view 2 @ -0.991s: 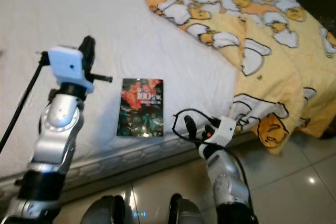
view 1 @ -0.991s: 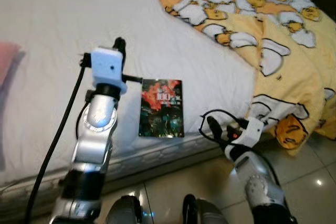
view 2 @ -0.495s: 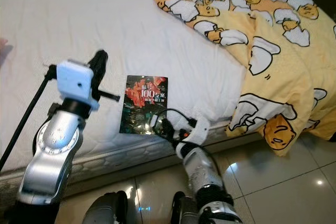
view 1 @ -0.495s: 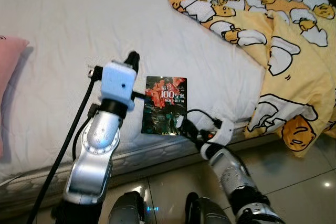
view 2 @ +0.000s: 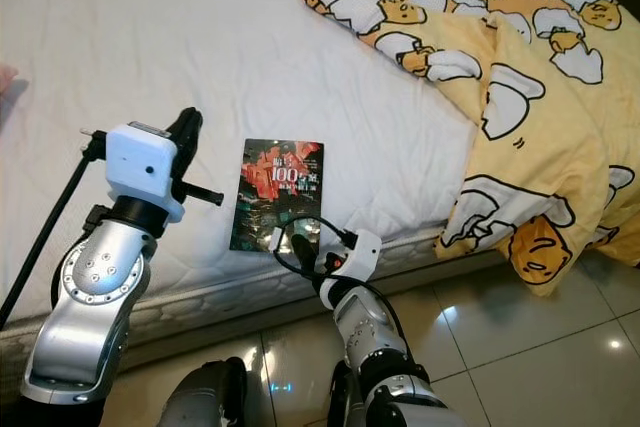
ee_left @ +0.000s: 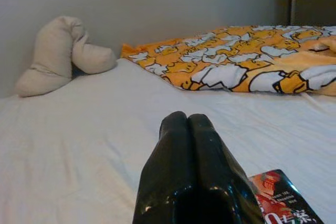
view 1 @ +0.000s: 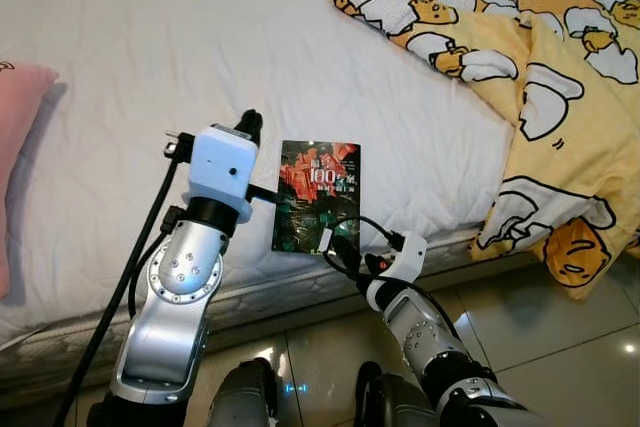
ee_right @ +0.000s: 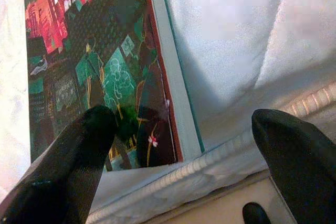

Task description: Clean up the room

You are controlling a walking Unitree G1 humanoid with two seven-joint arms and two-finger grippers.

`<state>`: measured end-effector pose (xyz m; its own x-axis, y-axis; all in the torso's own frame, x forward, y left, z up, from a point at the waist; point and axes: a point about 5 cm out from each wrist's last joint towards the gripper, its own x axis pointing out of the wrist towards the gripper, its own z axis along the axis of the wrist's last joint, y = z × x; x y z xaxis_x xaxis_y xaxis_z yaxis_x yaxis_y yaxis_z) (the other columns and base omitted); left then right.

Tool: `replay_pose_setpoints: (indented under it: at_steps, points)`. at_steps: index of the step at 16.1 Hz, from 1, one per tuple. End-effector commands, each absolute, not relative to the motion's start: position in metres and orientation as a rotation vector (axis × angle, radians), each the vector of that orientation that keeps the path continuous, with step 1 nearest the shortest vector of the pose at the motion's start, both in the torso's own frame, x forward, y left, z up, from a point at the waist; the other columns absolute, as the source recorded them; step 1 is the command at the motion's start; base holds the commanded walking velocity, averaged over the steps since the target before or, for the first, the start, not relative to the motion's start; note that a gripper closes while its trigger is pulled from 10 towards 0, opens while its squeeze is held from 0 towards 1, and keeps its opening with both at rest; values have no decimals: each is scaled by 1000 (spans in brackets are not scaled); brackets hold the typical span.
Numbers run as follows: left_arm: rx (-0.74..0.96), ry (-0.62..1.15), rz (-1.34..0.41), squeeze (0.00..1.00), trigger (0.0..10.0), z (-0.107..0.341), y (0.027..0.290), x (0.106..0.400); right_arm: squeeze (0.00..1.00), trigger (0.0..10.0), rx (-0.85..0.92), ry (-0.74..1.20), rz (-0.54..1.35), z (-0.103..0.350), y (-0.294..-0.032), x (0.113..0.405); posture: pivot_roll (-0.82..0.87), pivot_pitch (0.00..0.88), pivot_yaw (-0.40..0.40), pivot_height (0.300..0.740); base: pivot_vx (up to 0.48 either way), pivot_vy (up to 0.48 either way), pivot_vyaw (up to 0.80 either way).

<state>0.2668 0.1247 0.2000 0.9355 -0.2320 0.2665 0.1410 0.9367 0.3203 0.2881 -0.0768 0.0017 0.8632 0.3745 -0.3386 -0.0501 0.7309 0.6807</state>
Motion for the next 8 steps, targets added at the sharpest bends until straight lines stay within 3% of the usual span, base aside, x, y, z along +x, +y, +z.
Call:
replay_pose_setpoints:
  at_steps: [1, 5, 8]
  points:
    - [312, -306, -209, 0, 10000, 201, 122, 262, 0, 10000, 725, 481, 290, 6, -60, 289, 271, 260, -47, 740, 0, 0, 0]
    - [316, -285, -231, 0, 10000, 198, 119, 260, 0, 10000, 762, 483, 292, 13, -54, 297, 277, 262, -39, 740, 0, 0, 0]
    - [373, -90, -304, 0, 10000, 170, 120, 259, 0, 10000, 814, 503, 321, 20, -38, 301, 283, 265, -36, 740, 0, 0, 0]
